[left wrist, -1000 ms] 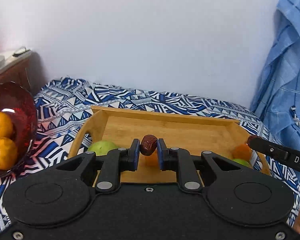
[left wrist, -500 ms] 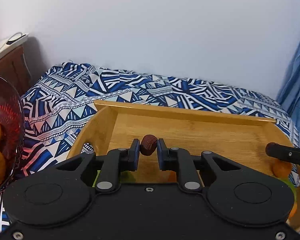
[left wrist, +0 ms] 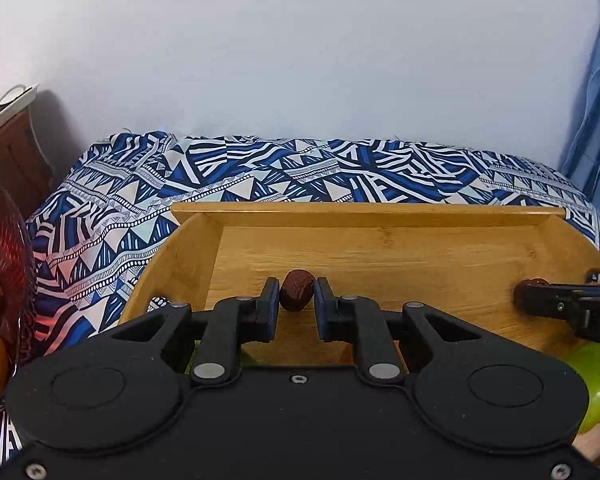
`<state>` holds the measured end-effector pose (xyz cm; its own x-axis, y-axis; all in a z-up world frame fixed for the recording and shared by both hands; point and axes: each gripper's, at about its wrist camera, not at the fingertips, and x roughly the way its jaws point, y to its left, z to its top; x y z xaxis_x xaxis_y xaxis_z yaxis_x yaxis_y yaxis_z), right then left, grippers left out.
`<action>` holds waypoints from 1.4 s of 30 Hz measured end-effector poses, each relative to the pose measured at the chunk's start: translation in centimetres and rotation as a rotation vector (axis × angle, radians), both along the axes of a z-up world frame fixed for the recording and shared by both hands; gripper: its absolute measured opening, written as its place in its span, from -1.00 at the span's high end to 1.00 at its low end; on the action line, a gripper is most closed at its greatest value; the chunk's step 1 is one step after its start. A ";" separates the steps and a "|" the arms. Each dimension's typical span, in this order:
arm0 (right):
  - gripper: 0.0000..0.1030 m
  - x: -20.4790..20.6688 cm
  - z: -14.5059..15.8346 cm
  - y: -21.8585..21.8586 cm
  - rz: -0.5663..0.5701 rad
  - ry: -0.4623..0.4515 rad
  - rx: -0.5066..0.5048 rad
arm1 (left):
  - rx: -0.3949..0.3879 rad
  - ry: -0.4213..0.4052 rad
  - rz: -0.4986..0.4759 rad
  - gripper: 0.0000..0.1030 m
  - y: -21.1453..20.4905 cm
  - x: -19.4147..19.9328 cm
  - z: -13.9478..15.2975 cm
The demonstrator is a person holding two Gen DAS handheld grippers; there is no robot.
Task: Organize fruits
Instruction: 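Lift the date over the tray with the left tool while the right tool carries its date, then open the left tool to drop the date on the tray while the right tool releases its date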
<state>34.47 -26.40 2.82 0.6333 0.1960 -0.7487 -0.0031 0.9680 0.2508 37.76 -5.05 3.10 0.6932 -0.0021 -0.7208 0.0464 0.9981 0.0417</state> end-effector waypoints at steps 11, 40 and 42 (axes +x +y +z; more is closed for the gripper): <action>0.14 -0.1 -0.2 -0.2 -0.013 -0.004 0.020 | 0.080 -0.064 -0.045 0.53 -1.2 -0.9 -0.7; -0.67 -19.7 13.2 0.7 0.003 -0.415 -0.063 | 0.023 -0.281 -0.134 -0.68 0.4 -22.4 14.1; -0.70 -21.4 14.1 0.6 0.005 -0.436 -0.054 | 0.029 -0.287 -0.146 -0.74 0.5 -24.4 15.0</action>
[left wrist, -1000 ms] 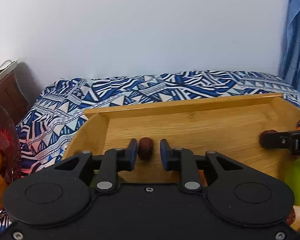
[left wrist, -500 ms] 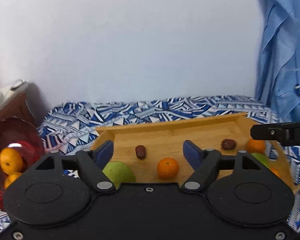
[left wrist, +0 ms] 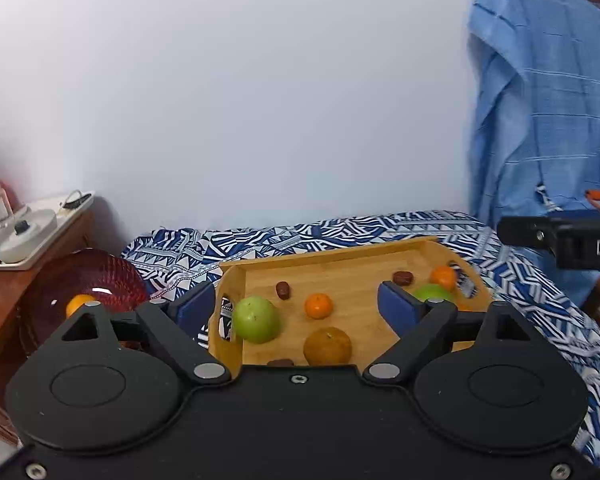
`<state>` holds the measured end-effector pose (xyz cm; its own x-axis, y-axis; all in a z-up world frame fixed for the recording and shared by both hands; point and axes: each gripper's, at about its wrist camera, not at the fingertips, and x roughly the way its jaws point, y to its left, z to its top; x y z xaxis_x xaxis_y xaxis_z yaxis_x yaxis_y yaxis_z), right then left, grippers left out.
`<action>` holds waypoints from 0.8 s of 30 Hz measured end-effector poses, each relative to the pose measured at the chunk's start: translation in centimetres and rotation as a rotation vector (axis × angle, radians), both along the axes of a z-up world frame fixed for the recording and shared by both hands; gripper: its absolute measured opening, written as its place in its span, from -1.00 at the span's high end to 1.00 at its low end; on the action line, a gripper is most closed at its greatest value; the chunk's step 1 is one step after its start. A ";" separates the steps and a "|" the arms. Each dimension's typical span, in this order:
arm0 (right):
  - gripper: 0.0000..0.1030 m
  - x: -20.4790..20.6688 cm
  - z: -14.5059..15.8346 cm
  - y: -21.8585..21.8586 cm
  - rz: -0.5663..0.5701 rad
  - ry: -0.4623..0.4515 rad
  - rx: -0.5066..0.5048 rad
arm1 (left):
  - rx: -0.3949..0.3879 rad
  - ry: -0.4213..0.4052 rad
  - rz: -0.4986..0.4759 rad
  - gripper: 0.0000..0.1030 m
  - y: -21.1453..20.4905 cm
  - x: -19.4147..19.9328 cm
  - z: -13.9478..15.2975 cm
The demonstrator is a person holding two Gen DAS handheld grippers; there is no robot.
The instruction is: Organize fruits
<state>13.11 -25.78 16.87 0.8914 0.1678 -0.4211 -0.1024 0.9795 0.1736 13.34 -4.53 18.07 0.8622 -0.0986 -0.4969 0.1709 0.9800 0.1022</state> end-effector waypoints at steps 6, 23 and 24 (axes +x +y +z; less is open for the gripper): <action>-0.72 -5.0 1.2 0.0 -0.001 -0.047 -0.003 | -0.027 0.019 0.001 -0.76 0.6 -5.2 1.1; -0.79 -11.9 -2.8 1.6 -0.053 -0.083 -0.062 | -0.083 0.072 0.061 -0.83 2.9 -10.1 -2.9; -0.79 -11.9 -3.4 1.7 -0.058 -0.079 -0.067 | -0.081 0.075 0.070 -0.83 3.0 -10.2 -3.5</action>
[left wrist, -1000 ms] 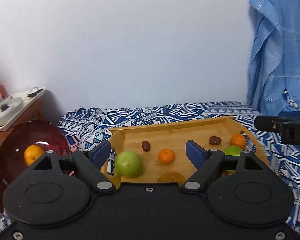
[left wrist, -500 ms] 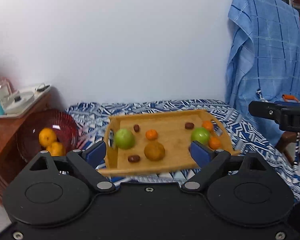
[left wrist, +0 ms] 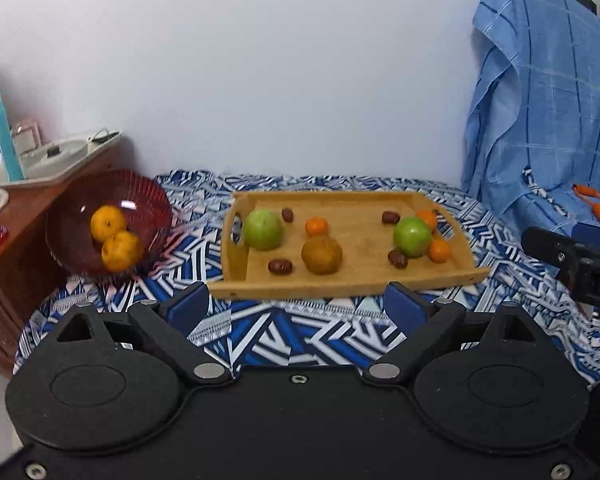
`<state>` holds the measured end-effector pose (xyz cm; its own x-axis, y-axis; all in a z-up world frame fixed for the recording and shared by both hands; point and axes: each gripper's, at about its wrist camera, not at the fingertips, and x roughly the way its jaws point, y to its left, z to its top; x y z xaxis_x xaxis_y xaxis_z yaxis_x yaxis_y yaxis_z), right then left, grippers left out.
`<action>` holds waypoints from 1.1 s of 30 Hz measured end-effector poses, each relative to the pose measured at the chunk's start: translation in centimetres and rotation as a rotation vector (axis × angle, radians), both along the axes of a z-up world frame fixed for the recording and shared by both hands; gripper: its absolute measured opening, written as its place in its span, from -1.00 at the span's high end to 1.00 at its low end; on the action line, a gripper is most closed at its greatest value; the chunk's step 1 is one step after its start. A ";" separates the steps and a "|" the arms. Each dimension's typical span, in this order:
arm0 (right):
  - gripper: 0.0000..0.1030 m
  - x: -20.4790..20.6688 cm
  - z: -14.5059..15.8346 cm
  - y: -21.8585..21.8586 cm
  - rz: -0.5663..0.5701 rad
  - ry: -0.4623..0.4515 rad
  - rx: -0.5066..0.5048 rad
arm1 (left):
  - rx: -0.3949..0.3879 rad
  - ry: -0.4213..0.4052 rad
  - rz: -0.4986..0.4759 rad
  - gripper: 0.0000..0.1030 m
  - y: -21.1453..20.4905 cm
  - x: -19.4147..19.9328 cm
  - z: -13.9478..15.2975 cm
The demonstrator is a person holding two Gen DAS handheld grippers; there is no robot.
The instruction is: Organize fruits
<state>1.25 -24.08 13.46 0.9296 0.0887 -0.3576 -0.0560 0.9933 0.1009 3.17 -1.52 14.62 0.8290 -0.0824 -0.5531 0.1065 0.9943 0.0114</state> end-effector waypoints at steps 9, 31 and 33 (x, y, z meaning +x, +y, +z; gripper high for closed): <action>-0.87 0.4 -4.6 1.1 -0.020 0.034 -0.008 | -0.018 0.073 0.041 -0.83 0.5 1.1 -5.0; -1.00 5.2 -12.2 1.3 -0.058 0.135 -0.008 | 0.064 0.122 0.103 -0.86 -0.6 5.8 -12.8; -1.00 5.8 -12.5 1.3 -0.067 0.145 -0.006 | 0.072 0.121 0.099 -0.86 -0.9 6.3 -13.2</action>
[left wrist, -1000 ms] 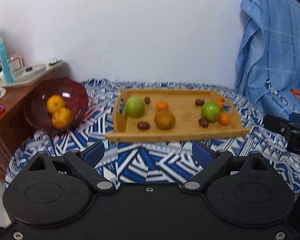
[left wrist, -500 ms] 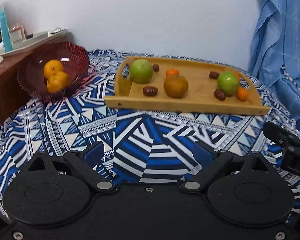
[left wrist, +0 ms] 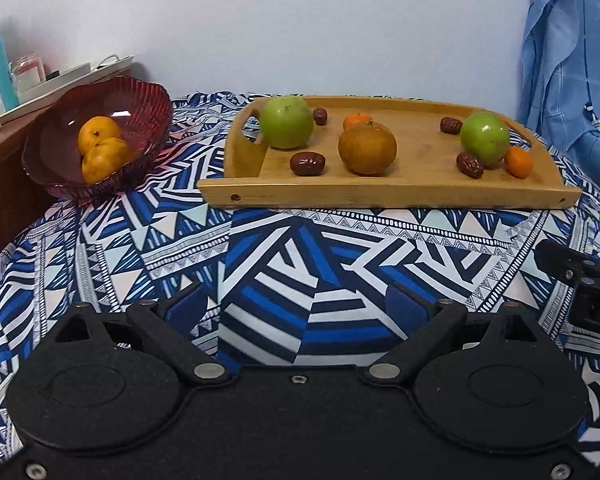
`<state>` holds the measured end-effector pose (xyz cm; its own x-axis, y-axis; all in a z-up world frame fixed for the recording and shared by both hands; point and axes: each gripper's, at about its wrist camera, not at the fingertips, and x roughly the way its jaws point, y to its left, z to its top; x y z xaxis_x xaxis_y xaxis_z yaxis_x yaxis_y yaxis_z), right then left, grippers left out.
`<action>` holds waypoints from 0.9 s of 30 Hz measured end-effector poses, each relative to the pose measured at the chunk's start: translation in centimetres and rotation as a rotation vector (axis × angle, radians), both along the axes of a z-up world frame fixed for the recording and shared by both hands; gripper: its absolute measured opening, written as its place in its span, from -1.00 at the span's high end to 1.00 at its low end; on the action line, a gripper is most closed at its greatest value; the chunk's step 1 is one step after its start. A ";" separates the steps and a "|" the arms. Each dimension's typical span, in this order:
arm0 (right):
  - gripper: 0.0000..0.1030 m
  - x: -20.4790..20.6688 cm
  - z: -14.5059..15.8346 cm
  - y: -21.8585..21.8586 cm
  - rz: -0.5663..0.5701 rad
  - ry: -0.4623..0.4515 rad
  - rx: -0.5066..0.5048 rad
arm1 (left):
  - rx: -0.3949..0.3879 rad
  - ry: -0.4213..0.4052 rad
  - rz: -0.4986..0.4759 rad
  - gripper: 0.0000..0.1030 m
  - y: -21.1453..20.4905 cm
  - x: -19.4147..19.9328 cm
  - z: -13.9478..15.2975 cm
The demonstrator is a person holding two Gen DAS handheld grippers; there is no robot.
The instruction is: Organize fruits
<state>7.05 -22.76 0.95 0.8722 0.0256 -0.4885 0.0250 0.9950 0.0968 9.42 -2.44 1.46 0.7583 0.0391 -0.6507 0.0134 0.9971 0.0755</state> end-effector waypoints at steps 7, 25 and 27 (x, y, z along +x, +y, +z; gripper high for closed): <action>-1.00 0.9 -0.9 0.6 0.013 0.040 -0.024 | 0.017 0.009 -0.014 -0.86 -0.8 1.3 -1.0; -1.00 2.2 -1.6 0.9 0.003 0.130 -0.049 | -0.067 0.014 -0.023 -1.00 0.4 2.0 -1.8; -1.00 2.2 -1.6 1.0 0.004 0.133 -0.053 | -0.073 0.015 -0.025 -1.00 0.5 2.0 -1.8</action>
<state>9.27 -21.77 -0.67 0.7994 0.0002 -0.6008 0.0302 0.9987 0.0405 11.40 -1.95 -0.31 0.7484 -0.0280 -0.6626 0.0390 0.9992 0.0018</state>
